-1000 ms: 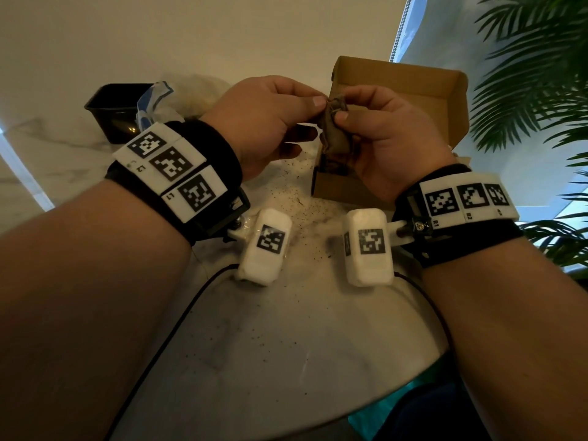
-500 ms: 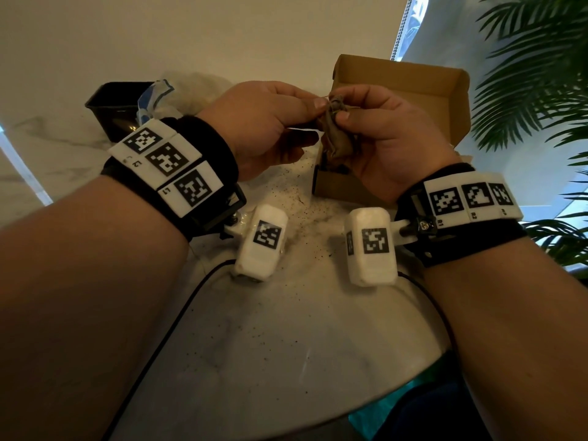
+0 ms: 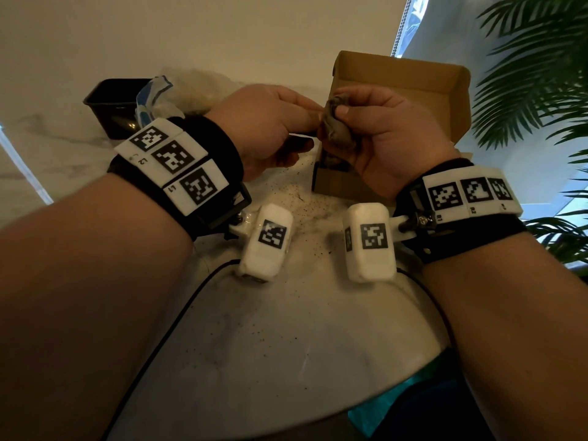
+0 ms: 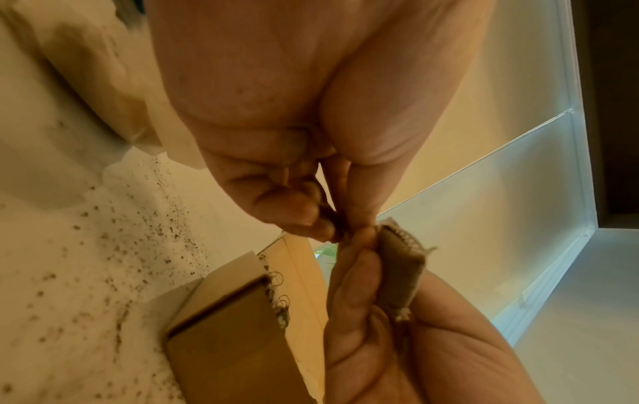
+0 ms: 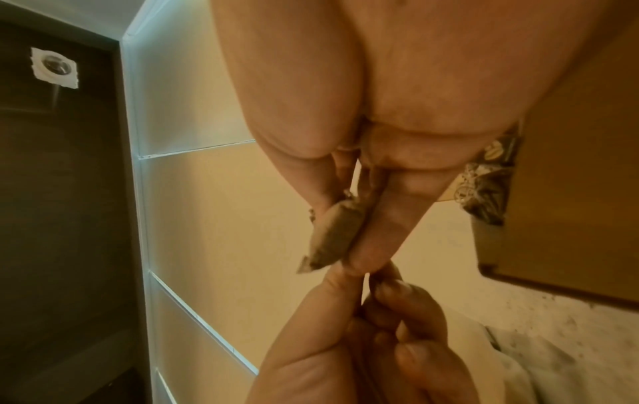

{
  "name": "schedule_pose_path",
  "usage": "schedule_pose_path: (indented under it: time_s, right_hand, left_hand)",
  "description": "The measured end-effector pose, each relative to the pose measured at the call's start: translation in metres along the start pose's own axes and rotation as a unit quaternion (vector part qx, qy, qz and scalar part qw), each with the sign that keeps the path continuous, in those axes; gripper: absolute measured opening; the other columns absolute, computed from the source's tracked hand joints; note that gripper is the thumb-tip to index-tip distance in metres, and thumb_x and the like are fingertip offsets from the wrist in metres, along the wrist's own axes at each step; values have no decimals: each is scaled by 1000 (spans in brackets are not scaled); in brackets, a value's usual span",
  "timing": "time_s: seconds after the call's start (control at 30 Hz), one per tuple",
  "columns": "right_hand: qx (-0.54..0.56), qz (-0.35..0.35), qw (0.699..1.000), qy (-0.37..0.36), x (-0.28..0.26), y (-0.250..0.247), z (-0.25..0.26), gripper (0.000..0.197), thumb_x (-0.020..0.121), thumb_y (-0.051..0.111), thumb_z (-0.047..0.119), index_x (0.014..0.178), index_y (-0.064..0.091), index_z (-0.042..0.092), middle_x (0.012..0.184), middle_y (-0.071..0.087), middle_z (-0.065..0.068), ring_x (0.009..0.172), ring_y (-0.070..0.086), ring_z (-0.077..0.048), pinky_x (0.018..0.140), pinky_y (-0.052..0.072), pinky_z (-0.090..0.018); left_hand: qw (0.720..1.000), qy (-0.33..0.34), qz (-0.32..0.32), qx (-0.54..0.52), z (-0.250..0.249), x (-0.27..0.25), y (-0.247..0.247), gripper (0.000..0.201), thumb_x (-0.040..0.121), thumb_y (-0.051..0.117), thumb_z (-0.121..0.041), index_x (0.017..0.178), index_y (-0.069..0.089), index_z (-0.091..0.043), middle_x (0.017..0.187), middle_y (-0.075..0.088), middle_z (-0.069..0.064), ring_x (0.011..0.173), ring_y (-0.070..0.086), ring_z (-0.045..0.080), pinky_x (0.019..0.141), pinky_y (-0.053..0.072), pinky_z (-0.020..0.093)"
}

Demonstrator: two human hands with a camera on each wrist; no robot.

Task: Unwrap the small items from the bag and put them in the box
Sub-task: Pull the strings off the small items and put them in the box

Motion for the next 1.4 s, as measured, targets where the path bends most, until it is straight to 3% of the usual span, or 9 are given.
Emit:
schedule_pose_path:
  time_s: [0.27,0.47,0.67,0.77,0.9,0.97,1.1,1.23,1.4]
  right_hand:
    - [-75,-97,992,-39,-2,-6,5,18,92,60,-1,98,67,14,88,73,-4,80,72,-21,73,61,-40]
    - [-294,-220,930,-29,4,-25,13,17,90,70,12,98,67,26,101,71,6,93,71,-11,79,62,-35]
    - [-405,-141,901,65,7,-16,12,24,84,76,8,79,68,29,102,72,0,98,70,-22,82,61,-43]
    - [-491,-89,861,97,2,-7,16,14,88,74,14,92,71,28,107,68,6,107,63,-16,94,56,-35]
    - [-563,-55,817,114,0,0,19,24,90,72,19,112,71,28,123,64,2,117,58,-18,102,49,-35]
    - [-556,-65,822,109,0,-2,18,25,89,73,21,113,70,28,120,65,2,114,60,-18,99,52,-36]
    - [-532,-102,838,72,-1,-6,15,13,91,64,34,94,65,22,94,65,1,90,64,-17,72,54,-31]
    - [-532,-56,841,80,0,0,7,17,82,59,41,73,60,26,103,73,-12,99,69,-32,89,56,-50]
    - [-525,-57,846,77,2,-3,3,19,77,57,43,74,62,25,101,74,-13,97,70,-34,87,57,-53]
  left_hand:
    - [993,2,25,119,-4,-10,2,17,88,78,-23,103,79,-29,94,79,-8,81,68,12,67,51,29]
    - [994,-76,10,83,8,-2,7,19,95,69,-18,113,70,-15,113,69,7,80,68,16,56,55,25]
    - [988,-145,50,23,21,4,17,22,100,60,-18,119,63,-6,119,67,16,77,71,23,56,58,30]
    - [987,-148,69,12,22,6,21,27,102,57,-14,125,62,-2,124,69,20,85,71,26,64,62,32]
    - [987,-145,64,4,23,7,21,28,101,57,-9,127,62,-2,116,73,19,92,74,29,71,63,34]
    - [987,-150,62,-5,25,8,21,27,100,58,-9,126,62,-2,117,72,19,90,73,29,70,63,33]
    - [984,-163,66,-16,27,11,21,22,98,60,-9,119,63,-1,112,72,19,80,72,25,65,61,30]
    - [985,-165,55,-12,28,12,21,19,97,61,-8,114,64,0,107,73,19,74,73,23,65,62,30]
    - [987,-155,47,-10,26,6,20,25,97,63,-10,120,66,0,112,74,19,79,73,24,67,63,32]
Point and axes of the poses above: each hand's wrist, its own x-axis towards the middle knuckle, its own y-axis out of the palm, z = x × y, the point moved 1 cm from there along x, towards the middle knuckle
